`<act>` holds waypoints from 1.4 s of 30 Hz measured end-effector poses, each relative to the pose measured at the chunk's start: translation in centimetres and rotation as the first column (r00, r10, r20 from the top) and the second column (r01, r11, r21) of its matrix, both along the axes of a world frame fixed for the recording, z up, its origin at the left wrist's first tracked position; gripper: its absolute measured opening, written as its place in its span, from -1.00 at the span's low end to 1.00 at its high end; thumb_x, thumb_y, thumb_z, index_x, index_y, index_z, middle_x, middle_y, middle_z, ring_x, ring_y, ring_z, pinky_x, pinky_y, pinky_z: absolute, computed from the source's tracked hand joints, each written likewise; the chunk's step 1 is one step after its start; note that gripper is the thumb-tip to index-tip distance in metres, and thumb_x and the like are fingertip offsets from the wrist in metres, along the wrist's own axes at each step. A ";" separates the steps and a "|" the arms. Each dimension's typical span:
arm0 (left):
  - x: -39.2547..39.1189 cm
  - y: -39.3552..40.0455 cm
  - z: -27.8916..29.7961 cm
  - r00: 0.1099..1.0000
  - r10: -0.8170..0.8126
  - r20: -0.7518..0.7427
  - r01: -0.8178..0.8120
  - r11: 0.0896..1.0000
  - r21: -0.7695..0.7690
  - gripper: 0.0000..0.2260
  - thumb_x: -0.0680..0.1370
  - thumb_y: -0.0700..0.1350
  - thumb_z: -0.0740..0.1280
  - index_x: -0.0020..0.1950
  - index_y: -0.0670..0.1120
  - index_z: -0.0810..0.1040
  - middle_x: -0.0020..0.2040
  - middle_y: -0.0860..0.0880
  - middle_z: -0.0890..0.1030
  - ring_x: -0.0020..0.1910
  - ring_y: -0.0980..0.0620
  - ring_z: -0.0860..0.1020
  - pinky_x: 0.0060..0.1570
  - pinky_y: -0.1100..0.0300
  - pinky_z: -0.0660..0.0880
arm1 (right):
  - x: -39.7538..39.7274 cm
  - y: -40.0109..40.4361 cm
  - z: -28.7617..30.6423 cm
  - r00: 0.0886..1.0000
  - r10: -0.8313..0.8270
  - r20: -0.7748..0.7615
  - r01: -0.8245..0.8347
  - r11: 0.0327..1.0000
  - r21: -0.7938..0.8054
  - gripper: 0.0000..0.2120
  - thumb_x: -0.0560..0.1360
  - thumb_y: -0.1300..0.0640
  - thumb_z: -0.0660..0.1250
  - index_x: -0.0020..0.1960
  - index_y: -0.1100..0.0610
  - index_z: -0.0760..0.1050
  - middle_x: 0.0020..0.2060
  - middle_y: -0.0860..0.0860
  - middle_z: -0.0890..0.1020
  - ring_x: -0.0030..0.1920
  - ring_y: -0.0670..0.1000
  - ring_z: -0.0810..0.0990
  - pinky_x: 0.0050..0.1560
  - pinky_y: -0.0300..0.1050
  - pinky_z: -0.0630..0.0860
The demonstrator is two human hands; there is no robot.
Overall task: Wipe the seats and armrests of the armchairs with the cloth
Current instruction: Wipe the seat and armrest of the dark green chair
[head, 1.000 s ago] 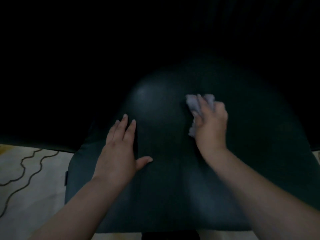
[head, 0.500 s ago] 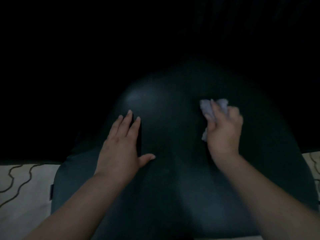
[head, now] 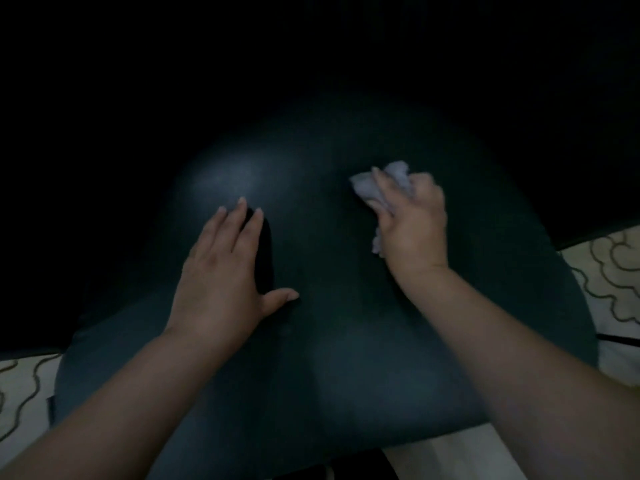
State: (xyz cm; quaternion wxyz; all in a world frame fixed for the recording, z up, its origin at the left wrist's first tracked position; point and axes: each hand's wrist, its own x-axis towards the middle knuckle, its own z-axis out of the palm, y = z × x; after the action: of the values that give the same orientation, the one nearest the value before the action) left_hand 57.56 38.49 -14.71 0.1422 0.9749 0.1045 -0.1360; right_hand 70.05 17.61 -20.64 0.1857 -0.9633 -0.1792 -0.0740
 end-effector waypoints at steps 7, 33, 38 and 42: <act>0.4 -4.7 -0.3 0.994 -0.099 -0.046 0.098 0.995 -0.028 0.04 0.30 0.43 0.32 0.59 0.01 -0.07 0.60 0.02 -0.13 0.55 -0.01 -0.16 0.52 -0.04 -0.06 | -8.0 -4.6 1.1 0.970 -0.140 -0.199 0.166 0.979 0.120 -0.56 0.48 0.26 0.30 0.32 -0.03 0.48 0.12 0.20 0.47 0.10 0.20 0.41 0.07 0.06 0.43; 2.3 -10.9 -1.6 0.959 -0.263 -0.104 0.266 0.964 0.018 0.05 0.28 0.45 0.35 0.56 0.18 -0.18 0.57 -0.01 -0.29 0.54 -0.11 -0.25 0.47 -0.10 -0.14 | -7.3 -15.4 0.3 0.849 -0.441 -0.290 0.491 0.862 0.128 -0.55 0.49 0.31 0.27 0.34 0.02 0.46 0.12 0.25 0.44 0.08 0.26 0.43 0.11 0.10 0.43; 2.3 -10.4 0.3 0.952 -0.271 -0.140 0.278 0.960 0.030 -0.03 0.38 0.39 0.32 0.57 0.14 -0.19 0.56 -0.02 -0.32 0.55 -0.09 -0.24 0.49 -0.09 -0.10 | -10.7 -10.7 2.9 0.883 -0.200 -0.424 0.334 0.904 0.269 -0.56 0.52 0.33 0.30 0.37 0.09 0.44 0.04 0.18 0.45 0.03 0.18 0.46 0.11 0.05 0.48; 2.1 -8.2 3.8 0.964 -0.237 -0.120 0.248 0.965 0.091 -0.20 0.48 0.29 0.29 0.58 0.09 -0.03 0.59 -0.05 -0.18 0.56 -0.09 -0.15 0.50 -0.06 0.00 | -9.7 -9.6 6.7 0.883 -0.129 -0.451 0.298 0.897 0.327 -0.56 0.54 0.29 0.32 0.36 -0.02 0.42 0.04 -0.02 0.38 0.06 -0.04 0.41 0.20 -0.29 0.36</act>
State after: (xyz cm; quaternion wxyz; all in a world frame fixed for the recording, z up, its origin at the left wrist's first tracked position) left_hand 59.70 30.32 -10.95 0.0673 0.9776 -0.0011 -0.1992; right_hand 60.36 7.96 -13.97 0.3964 -0.9145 -0.0078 0.0799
